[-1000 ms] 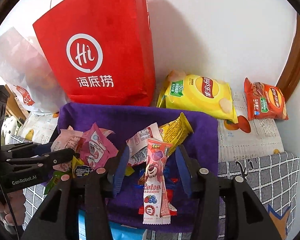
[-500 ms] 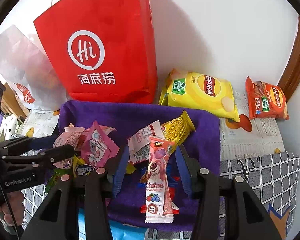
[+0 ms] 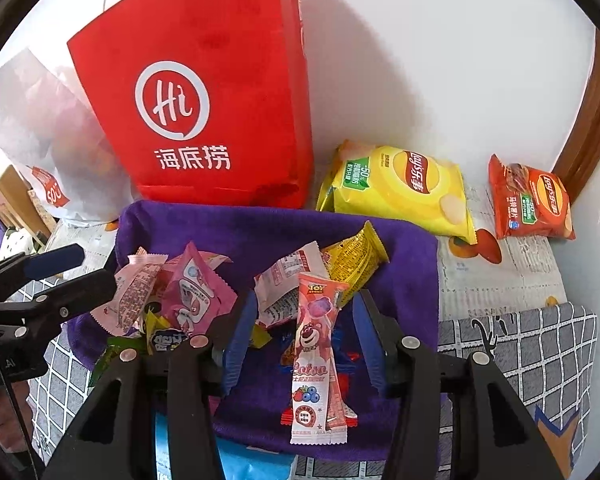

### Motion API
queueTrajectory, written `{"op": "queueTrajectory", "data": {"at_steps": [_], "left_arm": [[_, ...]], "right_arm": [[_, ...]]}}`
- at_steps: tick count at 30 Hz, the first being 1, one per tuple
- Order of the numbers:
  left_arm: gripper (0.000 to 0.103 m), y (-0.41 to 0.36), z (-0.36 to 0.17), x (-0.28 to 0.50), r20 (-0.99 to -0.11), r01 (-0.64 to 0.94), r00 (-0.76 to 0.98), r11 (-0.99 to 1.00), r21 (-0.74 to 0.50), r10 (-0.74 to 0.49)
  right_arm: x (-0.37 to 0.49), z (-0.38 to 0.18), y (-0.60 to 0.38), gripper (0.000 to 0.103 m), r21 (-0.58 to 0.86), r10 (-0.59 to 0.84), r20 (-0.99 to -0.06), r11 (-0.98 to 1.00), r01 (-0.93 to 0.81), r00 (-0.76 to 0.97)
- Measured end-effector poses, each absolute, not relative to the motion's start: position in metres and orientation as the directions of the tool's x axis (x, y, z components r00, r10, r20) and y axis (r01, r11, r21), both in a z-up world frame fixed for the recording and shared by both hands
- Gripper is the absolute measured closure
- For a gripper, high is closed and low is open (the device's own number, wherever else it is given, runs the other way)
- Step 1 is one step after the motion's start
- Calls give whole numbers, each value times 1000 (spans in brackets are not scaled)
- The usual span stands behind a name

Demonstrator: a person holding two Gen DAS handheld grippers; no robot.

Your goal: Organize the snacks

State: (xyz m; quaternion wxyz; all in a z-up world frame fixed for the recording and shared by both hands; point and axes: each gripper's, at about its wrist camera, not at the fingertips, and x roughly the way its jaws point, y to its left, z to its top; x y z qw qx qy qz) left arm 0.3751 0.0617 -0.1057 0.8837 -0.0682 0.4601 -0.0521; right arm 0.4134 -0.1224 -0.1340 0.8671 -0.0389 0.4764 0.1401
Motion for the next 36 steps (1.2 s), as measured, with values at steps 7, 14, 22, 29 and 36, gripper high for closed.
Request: {"op": "queueTrajectory", "data": {"at_steps": [7,14,22,29,36], "left_arm": [[30,67,-91,368,-793,22,588,982,-186,-163],[27,56,-63,351,-770,39,622,988,-151,-143],[12,46,-16,297,-717,60,687,992,-107,-119],[11,47,-6,228,-706,30,701,994,-109,-99],[5,40,-1,165,-686,10,724,996,-94,-72]], "right_arm": [[405,-115,-126,53,71,202,-811,965,-252,549],[368,-81,-141,53,43,153,-797,979,-197,585],[307,-40,-161,44,14,100,-769,990,-139,632],[247,-33,-157,44,8,109,-788,986,-167,606],[187,-24,-161,27,-24,62,-776,992,-128,628]]}}
